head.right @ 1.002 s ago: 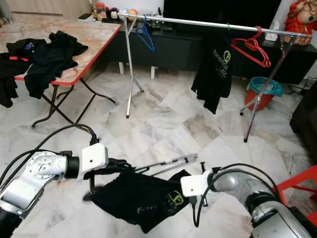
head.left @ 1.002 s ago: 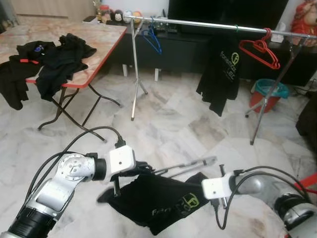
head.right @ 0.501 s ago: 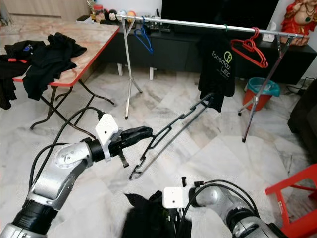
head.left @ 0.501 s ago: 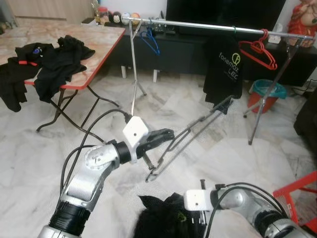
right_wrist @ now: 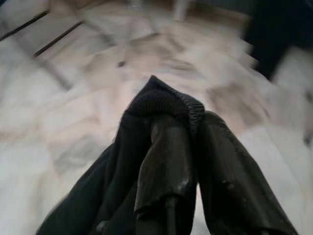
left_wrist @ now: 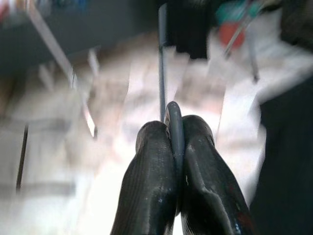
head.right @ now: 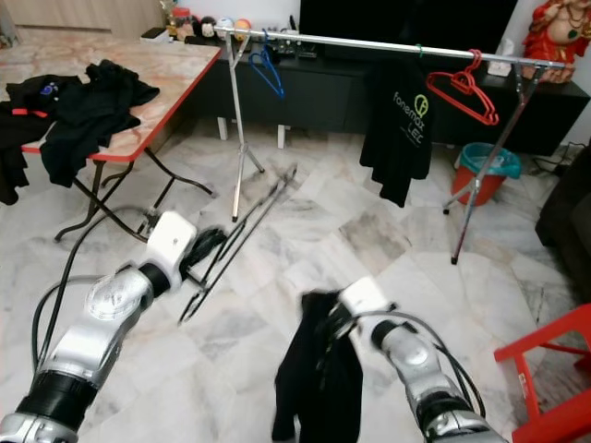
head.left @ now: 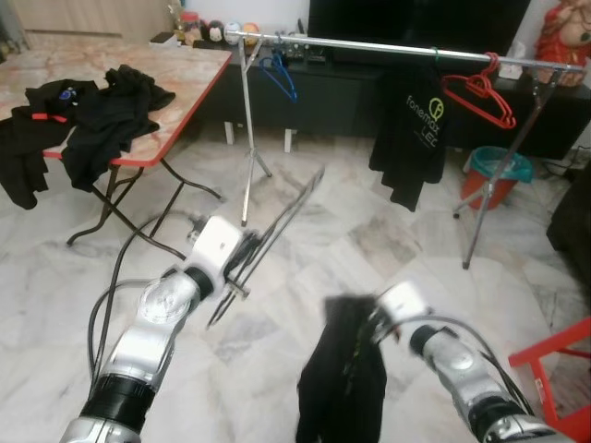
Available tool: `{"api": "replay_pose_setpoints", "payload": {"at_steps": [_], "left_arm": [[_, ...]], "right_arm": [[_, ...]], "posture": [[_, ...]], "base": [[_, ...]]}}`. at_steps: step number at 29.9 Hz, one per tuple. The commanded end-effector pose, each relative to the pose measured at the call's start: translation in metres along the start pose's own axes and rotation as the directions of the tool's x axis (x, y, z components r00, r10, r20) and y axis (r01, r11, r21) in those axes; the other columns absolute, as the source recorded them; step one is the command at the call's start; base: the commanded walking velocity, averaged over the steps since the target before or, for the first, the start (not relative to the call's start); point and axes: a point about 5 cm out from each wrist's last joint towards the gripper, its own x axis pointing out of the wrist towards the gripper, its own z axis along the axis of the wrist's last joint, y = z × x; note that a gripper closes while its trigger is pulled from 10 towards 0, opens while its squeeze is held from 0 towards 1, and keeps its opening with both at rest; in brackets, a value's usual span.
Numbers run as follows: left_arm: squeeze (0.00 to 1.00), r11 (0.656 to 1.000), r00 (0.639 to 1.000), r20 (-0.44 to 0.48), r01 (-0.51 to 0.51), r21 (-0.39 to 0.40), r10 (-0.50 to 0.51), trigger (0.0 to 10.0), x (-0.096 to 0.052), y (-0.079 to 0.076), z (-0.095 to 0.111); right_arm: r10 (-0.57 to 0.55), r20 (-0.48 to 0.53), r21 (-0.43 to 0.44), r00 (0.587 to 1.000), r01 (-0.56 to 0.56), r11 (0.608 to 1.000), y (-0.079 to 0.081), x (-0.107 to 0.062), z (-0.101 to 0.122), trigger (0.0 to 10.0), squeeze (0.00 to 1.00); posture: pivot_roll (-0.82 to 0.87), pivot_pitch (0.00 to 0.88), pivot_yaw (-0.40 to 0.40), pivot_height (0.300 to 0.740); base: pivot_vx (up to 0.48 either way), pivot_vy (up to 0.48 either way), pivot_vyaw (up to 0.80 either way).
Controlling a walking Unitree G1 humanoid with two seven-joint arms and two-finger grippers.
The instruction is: Hang hanger
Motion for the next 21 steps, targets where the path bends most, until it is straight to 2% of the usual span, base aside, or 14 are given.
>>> {"api": "replay_pose_setpoints", "payload": {"at_steps": [1,2,3,5,7,8,10,11,17,21], "left_arm": [[0.00,0.999,0.999,-0.020,-0.050,-0.015,0.049,10.0,-0.003,0.005,-0.009],[0.00,0.993,0.990,-0.101,-0.104,-0.056,0.098,10.0,-0.010,0.009,-0.031],[0.00,0.988,0.985,-0.131,-0.125,-0.094,0.112,10.0,-0.013,0.009,-0.041],[0.00,0.978,0.978,-0.161,-0.154,-0.144,0.130,10.0,-0.018,0.009,-0.052],[0.00,0.959,0.967,-0.190,-0.204,-0.195,0.167,10.0,-0.025,0.009,-0.065],[0.00,0.945,0.958,-0.212,-0.239,-0.224,0.192,10.0,-0.029,0.008,-0.075],[0.00,0.947,0.956,-0.219,-0.240,-0.214,0.193,10.0,-0.030,0.006,-0.079],[0.00,0.951,0.954,-0.234,-0.236,-0.201,0.188,10.0,-0.031,0.005,-0.082],[0.00,0.944,0.918,-0.329,-0.285,-0.163,0.221,10.0,-0.043,-0.001,-0.108],[0.00,0.937,0.862,-0.453,-0.320,-0.138,0.228,10.0,-0.064,-0.007,-0.136]], "right_arm": [[-0.116,-0.024,0.120,0.993,0.118,0.986,-0.008,-0.004,-0.008,0.0,0.00],[-0.192,-0.042,0.199,0.981,0.196,0.960,-0.012,-0.008,-0.015,0.0,0.00],[-0.219,-0.038,0.222,0.975,0.222,0.949,-0.012,-0.009,-0.017,0.0,0.00],[-0.242,-0.028,0.240,0.970,0.241,0.940,-0.011,-0.011,-0.019,0.0,0.00],[-0.219,-0.015,0.227,0.976,0.216,0.950,-0.001,-0.012,-0.022,0.0,0.00],[-0.195,-0.007,0.208,0.981,0.192,0.959,0.008,-0.014,-0.026,7.3,0.00],[-0.189,-0.005,0.173,0.982,0.187,0.967,0.011,-0.016,-0.029,7.3,0.00],[-0.190,-0.008,0.180,0.982,0.189,0.965,0.011,-0.017,-0.031,10.0,0.00],[-0.213,-0.002,0.209,0.977,0.208,0.955,0.010,-0.021,-0.036,10.0,0.00],[-0.230,-0.008,0.212,0.973,0.227,0.951,0.006,-0.024,-0.039,10.0,0.00]], "posture": [[0.04,0.000,-0.055,0.740],[0.04,0.000,-0.052,0.740],[0.04,0.000,-0.050,0.740],[0.04,0.000,-0.047,0.740],[0.03,0.000,-0.033,0.740],[0.03,0.000,-0.026,0.740],[0.03,0.000,-0.025,0.740],[0.03,0.000,-0.020,0.740],[0.02,0.000,-0.011,0.740],[0.02,0.000,-0.008,0.740]], "base": [[0.000,0.000,0.00],[0.000,0.000,0.00],[0.000,0.000,0.00],[0.000,0.000,0.00],[0.000,0.000,0.00],[0.000,0.000,0.00],[0.000,0.000,0.00],[0.000,0.000,0.00],[0.000,0.000,0.00],[0.000,0.000,0.00]]}}
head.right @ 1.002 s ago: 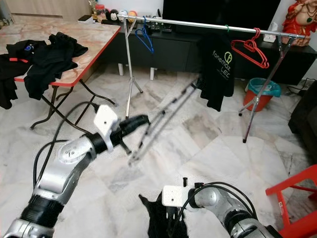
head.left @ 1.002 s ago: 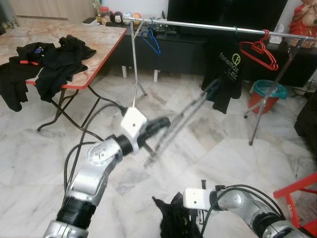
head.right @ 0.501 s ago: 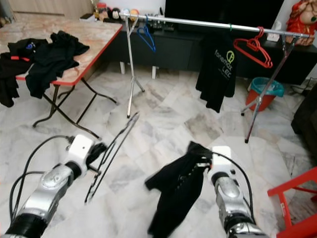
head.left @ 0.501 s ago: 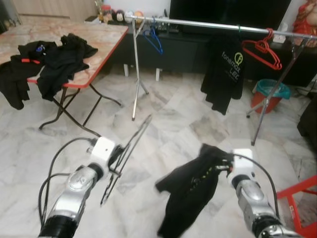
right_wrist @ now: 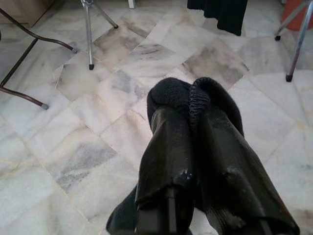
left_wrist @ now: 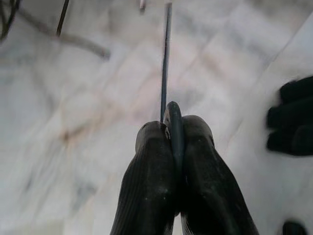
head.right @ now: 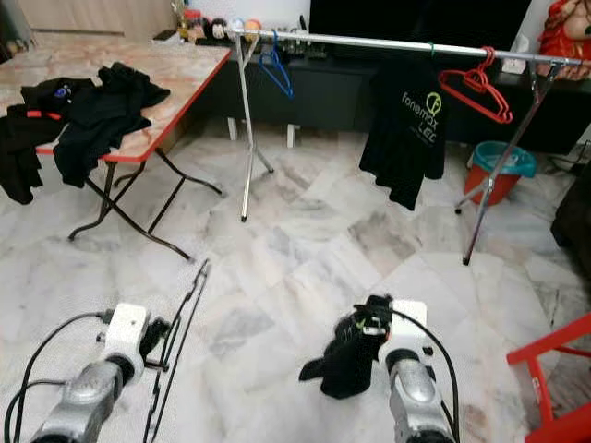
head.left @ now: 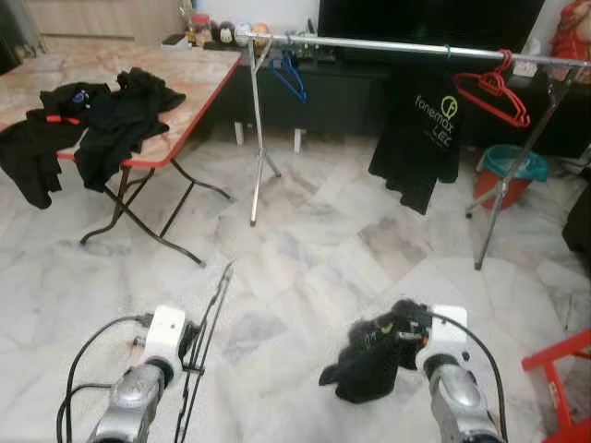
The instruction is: Hang hanger
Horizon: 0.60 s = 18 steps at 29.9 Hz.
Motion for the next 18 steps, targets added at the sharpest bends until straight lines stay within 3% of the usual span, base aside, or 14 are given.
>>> {"api": "replay_pose_setpoints", "payload": {"at_steps": [1,7,14,18], "left_arm": [[0.00,0.999,0.992,-0.123,-0.033,0.009,0.033,10.0,-0.011,0.004,-0.032],[0.00,0.996,0.966,-0.248,-0.084,-0.027,0.075,10.0,-0.027,0.004,-0.066],[0.00,0.999,0.958,-0.284,-0.049,-0.006,0.045,10.0,-0.030,-0.004,-0.074],[0.00,0.998,0.954,-0.294,-0.066,-0.006,0.062,10.0,-0.029,-0.004,-0.075]], "right_arm": [[-0.042,0.045,0.006,0.998,0.042,0.999,-0.010,0.000,0.006,10.0,0.00],[-0.050,0.076,-0.007,0.996,0.050,0.999,-0.010,0.000,0.011,10.0,0.00],[-0.047,0.112,0.000,0.993,0.048,0.999,-0.003,0.004,0.019,10.0,0.00],[-0.063,0.181,-0.004,0.982,0.064,0.998,0.000,0.010,0.036,10.0,0.00]], "posture": [[0.01,0.000,-0.006,0.740],[0.01,0.000,0.001,0.740],[0.02,0.000,0.009,0.740],[0.02,0.000,0.015,0.740]], "base": [[0.000,0.000,0.00],[0.000,0.000,0.00],[0.000,0.000,0.00],[0.000,0.425,0.00]]}}
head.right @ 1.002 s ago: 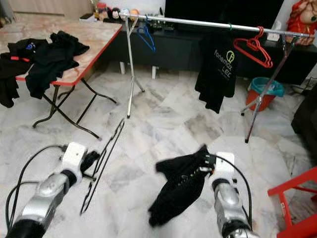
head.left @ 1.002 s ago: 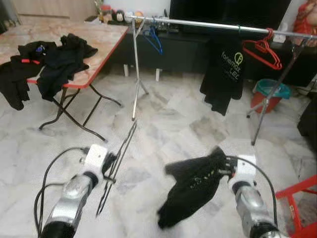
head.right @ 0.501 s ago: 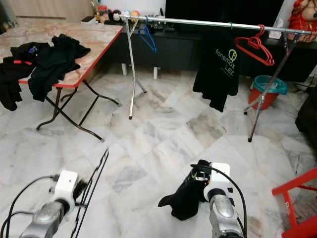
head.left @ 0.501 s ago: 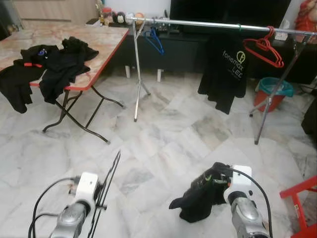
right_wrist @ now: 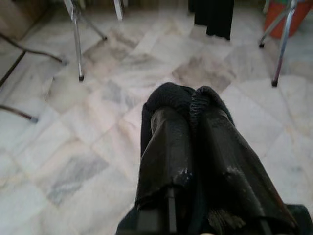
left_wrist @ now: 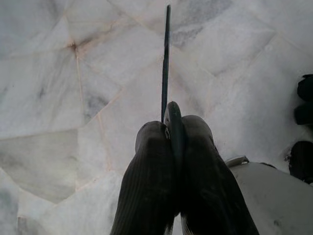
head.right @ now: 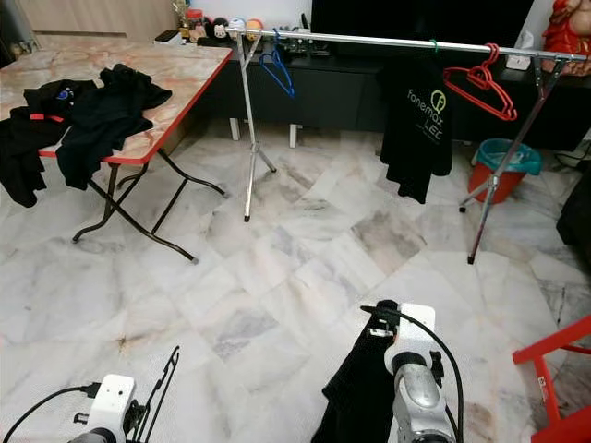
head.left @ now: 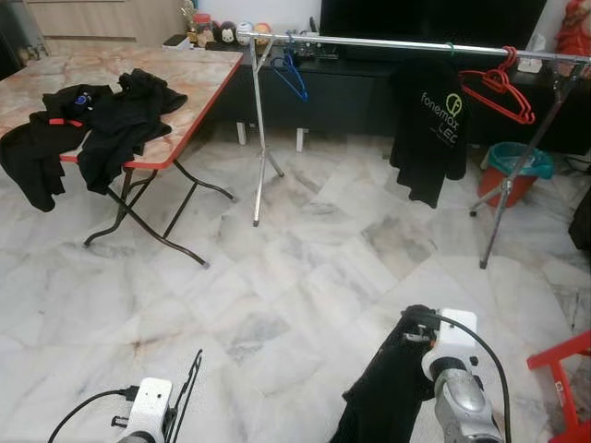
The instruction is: Hang hanger
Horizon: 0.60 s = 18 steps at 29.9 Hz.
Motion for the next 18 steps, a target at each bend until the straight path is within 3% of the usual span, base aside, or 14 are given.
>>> {"api": "replay_pose_setpoints", "payload": {"at_steps": [1,6,9,18], "left_arm": [[0.00,1.000,1.000,-0.005,-0.011,0.008,0.011,10.0,0.000,0.000,-0.001],[0.00,1.000,1.000,-0.011,-0.024,0.011,0.024,10.0,0.000,0.001,-0.001],[0.00,1.000,0.999,-0.026,-0.028,0.011,0.028,10.0,0.000,-0.002,-0.004],[0.00,0.999,0.999,-0.042,-0.022,0.023,0.023,10.0,0.000,-0.004,-0.006]], "right_arm": [[-0.009,0.127,0.001,0.992,0.009,1.000,0.004,0.011,0.028,10.0,0.00],[-0.002,0.252,-0.092,0.968,0.026,0.995,0.005,0.018,0.056,10.0,0.00],[-0.009,0.320,-0.058,0.948,0.029,0.998,0.008,0.023,0.076,10.0,0.00],[0.023,0.356,-0.095,0.934,0.012,0.995,0.021,0.028,0.089,10.0,0.00]], "posture": [[0.02,0.000,0.015,0.740],[0.02,0.000,0.018,0.740],[0.03,0.000,0.016,0.740],[0.04,0.000,0.025,0.740]], "base": [[0.000,0.480,0.00],[0.000,0.316,0.00],[0.000,0.312,0.00],[0.000,0.430,0.00]]}}
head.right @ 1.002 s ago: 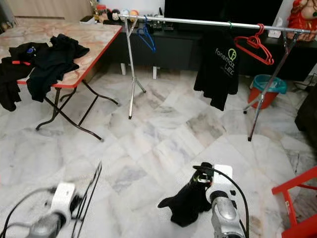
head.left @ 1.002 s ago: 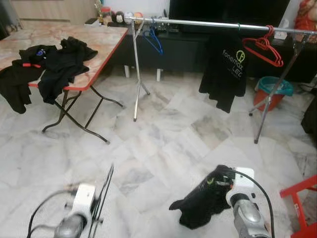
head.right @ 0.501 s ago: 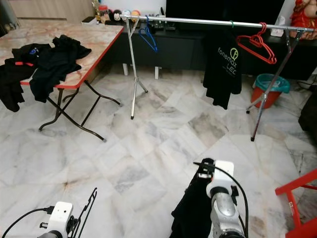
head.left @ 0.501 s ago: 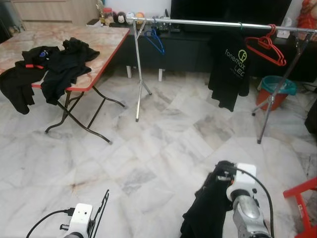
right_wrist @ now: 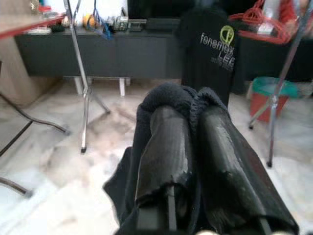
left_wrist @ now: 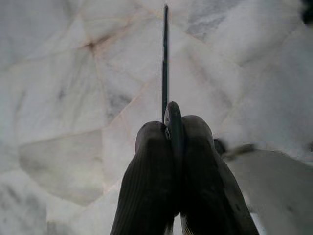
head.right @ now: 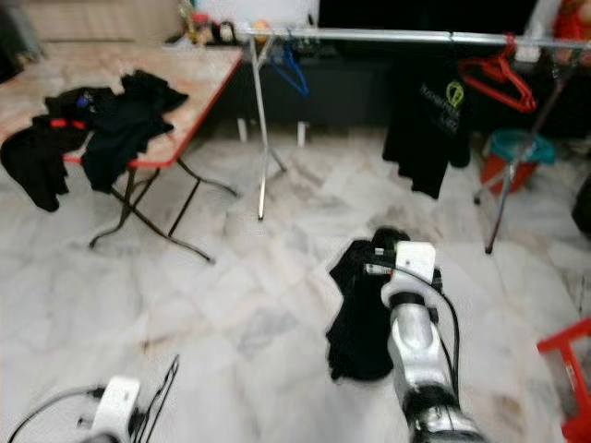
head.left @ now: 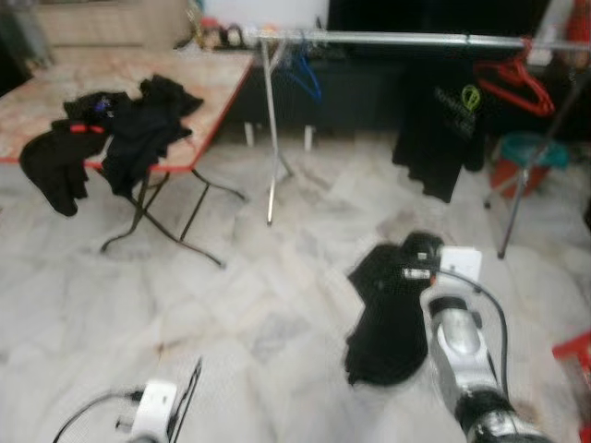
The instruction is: Hang hanger
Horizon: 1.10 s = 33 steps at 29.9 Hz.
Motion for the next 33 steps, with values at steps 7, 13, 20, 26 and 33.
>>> {"api": "replay_pose_setpoints", "payload": {"at_steps": [7,13,20,26,33], "left_arm": [[0.00,1.000,0.999,-0.041,-0.029,0.008,0.029,10.0,-0.003,0.008,-0.009],[0.00,1.000,0.998,-0.055,-0.030,0.009,0.030,10.0,-0.003,0.007,-0.012],[0.00,0.999,0.996,-0.079,-0.031,0.008,0.032,10.0,-0.006,0.009,-0.020],[0.00,1.000,0.994,-0.100,-0.030,0.008,0.031,10.0,-0.007,0.007,-0.025],[0.00,1.000,0.995,-0.098,-0.021,0.007,0.022,10.0,-0.007,0.005,-0.025]], "right_arm": [[0.033,0.041,-0.004,0.999,-0.033,0.999,0.016,0.006,0.011,10.0,0.00],[0.032,0.046,-0.010,0.998,-0.032,0.999,0.016,0.007,0.012,10.0,0.00],[0.040,0.051,-0.012,0.998,-0.039,0.999,0.019,0.008,0.014,10.0,0.00],[0.047,0.054,-0.019,0.997,-0.046,0.999,0.019,0.009,0.015,10.0,0.00],[0.051,0.060,-0.028,0.997,-0.050,0.998,0.020,0.010,0.017,10.0,0.00]], "posture": [[0.04,0.000,0.030,0.740],[0.05,0.000,0.026,0.740],[0.05,0.000,0.021,0.740],[0.05,0.000,0.018,0.740],[0.02,0.000,0.021,0.740]], "base": [[0.000,0.434,0.00],[0.000,0.433,0.00],[0.000,0.436,0.00],[0.000,0.436,0.00],[0.000,0.435,0.00]]}}
